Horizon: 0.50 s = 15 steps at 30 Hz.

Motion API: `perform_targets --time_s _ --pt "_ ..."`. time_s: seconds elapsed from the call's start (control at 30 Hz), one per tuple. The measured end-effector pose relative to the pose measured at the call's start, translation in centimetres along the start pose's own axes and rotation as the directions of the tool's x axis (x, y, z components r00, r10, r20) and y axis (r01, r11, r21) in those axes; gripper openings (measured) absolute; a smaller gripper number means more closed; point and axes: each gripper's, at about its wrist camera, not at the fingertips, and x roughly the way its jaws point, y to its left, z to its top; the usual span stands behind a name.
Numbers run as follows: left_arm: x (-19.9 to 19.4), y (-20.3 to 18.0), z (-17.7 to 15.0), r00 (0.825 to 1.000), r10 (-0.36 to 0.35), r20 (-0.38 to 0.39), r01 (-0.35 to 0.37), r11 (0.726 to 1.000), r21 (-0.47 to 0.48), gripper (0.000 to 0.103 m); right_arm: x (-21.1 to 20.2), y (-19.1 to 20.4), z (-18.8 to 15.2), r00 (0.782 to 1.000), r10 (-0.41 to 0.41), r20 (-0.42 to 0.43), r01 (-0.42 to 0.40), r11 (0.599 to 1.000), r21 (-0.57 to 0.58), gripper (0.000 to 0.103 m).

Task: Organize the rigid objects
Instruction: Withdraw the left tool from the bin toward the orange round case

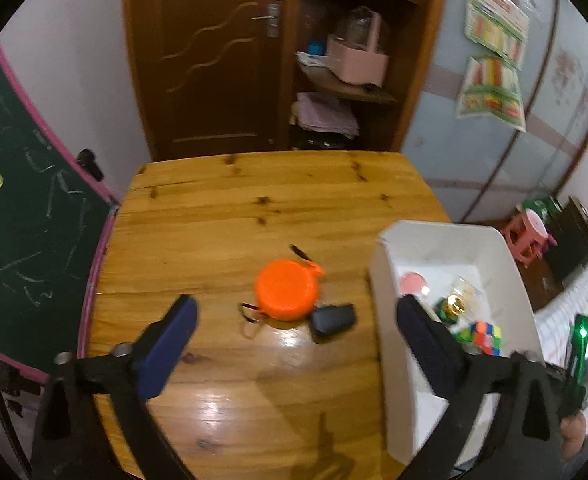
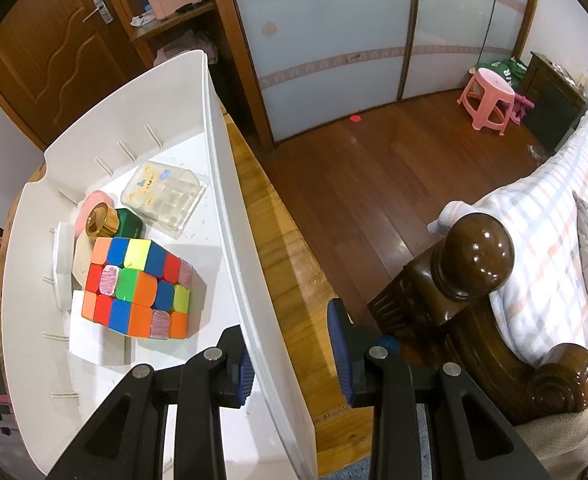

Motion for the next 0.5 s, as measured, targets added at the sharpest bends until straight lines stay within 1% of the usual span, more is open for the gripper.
perform_targets --time_s 0.13,0.2,0.3,0.4,0.5 --pt "1.7 1.8 0.3 0.998 0.061 -0.023 -0.061 0.998 -0.017 0.101 0.0 0.0 0.0 1.000 -0.003 -0.003 0.003 1.000 -0.001 0.032" --pt "3.4 2.6 0.3 0.995 0.080 -0.058 -0.081 0.996 -0.023 0.101 0.1 0.1 0.0 1.000 -0.005 -0.005 0.005 1.000 -0.003 0.032" --pt "5.4 3.2 0.1 0.993 0.057 -0.108 -0.060 0.998 -0.026 0.101 0.1 0.1 0.0 1.000 -0.007 -0.009 0.007 1.000 -0.005 0.032" --pt "8.1 3.3 -0.1 0.987 0.017 -0.161 -0.019 1.000 -0.007 0.101 0.1 0.2 0.0 1.000 -0.010 -0.012 0.010 1.000 -0.007 0.032" --pt "10.7 3.0 -0.2 0.979 0.007 -0.203 -0.004 1.000 0.015 0.102 0.1 0.2 0.0 1.000 -0.011 -0.013 0.011 1.000 -0.007 0.032"
